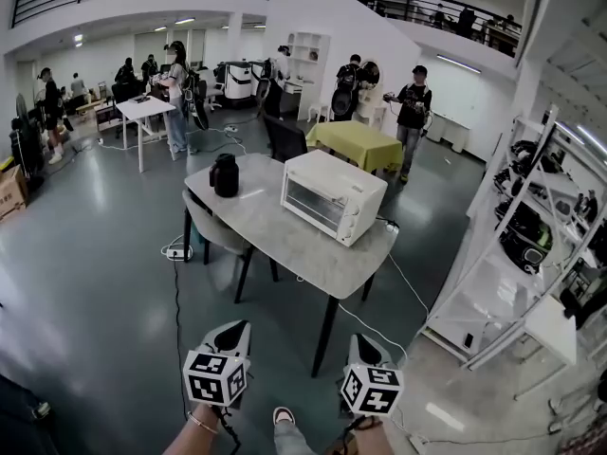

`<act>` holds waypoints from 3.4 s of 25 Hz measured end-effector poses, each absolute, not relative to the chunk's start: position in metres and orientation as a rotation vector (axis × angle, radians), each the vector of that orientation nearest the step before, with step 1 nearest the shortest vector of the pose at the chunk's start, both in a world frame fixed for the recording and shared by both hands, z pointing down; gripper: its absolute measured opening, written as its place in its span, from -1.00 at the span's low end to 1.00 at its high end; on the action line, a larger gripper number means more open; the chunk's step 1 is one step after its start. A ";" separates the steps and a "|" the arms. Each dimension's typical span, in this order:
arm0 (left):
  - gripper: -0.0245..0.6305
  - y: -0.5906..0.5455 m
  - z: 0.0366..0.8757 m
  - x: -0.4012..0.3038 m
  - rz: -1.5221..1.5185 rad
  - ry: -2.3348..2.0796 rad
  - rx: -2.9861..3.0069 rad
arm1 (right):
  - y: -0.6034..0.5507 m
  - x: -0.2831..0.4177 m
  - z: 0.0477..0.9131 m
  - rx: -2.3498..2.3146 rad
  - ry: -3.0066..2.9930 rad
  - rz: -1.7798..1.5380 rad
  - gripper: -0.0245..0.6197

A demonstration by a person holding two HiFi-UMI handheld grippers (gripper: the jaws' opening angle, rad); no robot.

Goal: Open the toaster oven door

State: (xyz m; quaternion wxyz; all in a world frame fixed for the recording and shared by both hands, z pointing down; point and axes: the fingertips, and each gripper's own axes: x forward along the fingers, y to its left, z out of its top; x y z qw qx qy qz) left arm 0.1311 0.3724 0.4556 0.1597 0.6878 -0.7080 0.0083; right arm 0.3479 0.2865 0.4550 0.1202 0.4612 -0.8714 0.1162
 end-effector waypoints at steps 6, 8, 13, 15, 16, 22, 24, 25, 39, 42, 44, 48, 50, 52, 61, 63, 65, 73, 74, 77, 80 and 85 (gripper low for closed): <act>-0.91 0.306 0.454 0.106 0.004 -2.044 1.945 | 0.213 0.314 0.449 1.300 -2.574 0.320 -0.91; -0.91 0.281 0.453 0.099 0.007 -2.047 1.946 | 0.186 0.300 0.447 1.283 -2.588 0.319 -0.91; -0.91 0.228 0.445 0.083 0.019 -2.068 1.932 | 0.129 0.274 0.444 1.221 -2.605 0.318 -0.91; -0.91 0.210 0.443 0.075 0.023 -2.079 1.923 | 0.109 0.267 0.443 1.204 -2.606 0.317 -0.91; -0.91 0.200 0.441 0.071 0.024 -2.085 1.920 | 0.098 0.263 0.443 1.199 -2.607 0.317 -0.91; -0.91 0.144 0.435 0.048 0.016 -2.111 1.913 | 0.036 0.246 0.438 1.180 -2.618 0.299 -0.91; -0.91 0.127 0.433 0.042 0.008 -2.118 1.909 | 0.018 0.241 0.437 1.170 -2.618 0.292 -0.91; -0.91 0.120 0.434 0.040 0.007 -2.119 1.906 | 0.010 0.239 0.438 1.169 -2.616 0.293 -0.91; -0.91 0.029 0.455 0.004 0.039 -2.063 1.930 | -0.071 0.216 0.471 1.220 -2.533 0.346 -0.91; -0.91 0.001 0.447 -0.022 0.052 -2.045 1.973 | -0.093 0.193 0.465 1.269 -2.525 0.356 -0.91; -0.91 -0.016 0.440 -0.044 0.065 -2.031 1.996 | -0.106 0.171 0.461 1.289 -2.521 0.369 -0.91; -0.91 -0.054 0.436 -0.085 0.087 -1.996 2.027 | -0.137 0.132 0.456 1.325 -2.509 0.381 -0.91; -0.91 -0.071 0.435 -0.104 0.092 -1.979 2.038 | -0.151 0.114 0.453 1.346 -2.501 0.386 -0.91; -0.91 -0.089 0.434 -0.123 0.093 -1.958 2.051 | -0.164 0.098 0.450 1.369 -2.488 0.386 -0.91; -0.91 -0.167 0.429 -0.185 0.116 -1.824 2.162 | -0.214 0.044 0.438 1.528 -2.412 0.402 -0.91; -0.91 -0.177 0.431 -0.190 0.122 -1.791 2.185 | -0.216 0.042 0.441 1.562 -2.378 0.415 -0.91; -0.91 -0.188 0.436 -0.197 0.120 -1.770 2.188 | -0.218 0.043 0.445 1.593 -2.344 0.421 -0.91; -0.91 -0.218 0.461 -0.201 0.093 -1.692 2.174 | -0.233 0.063 0.449 1.697 -2.248 0.409 -0.91; -0.91 -0.220 0.460 -0.199 0.090 -1.686 2.179 | -0.234 0.064 0.447 1.704 -2.247 0.407 -0.91; -0.91 -0.223 0.455 -0.189 0.093 -1.668 2.199 | -0.235 0.069 0.444 1.708 -2.238 0.402 -0.91; -0.91 -0.230 0.453 -0.188 0.114 -1.668 2.207 | -0.239 0.073 0.442 1.716 -2.236 0.406 -0.91; -0.91 -0.249 0.452 -0.187 0.115 -1.684 2.204 | -0.251 0.084 0.444 1.735 -2.223 0.407 -0.91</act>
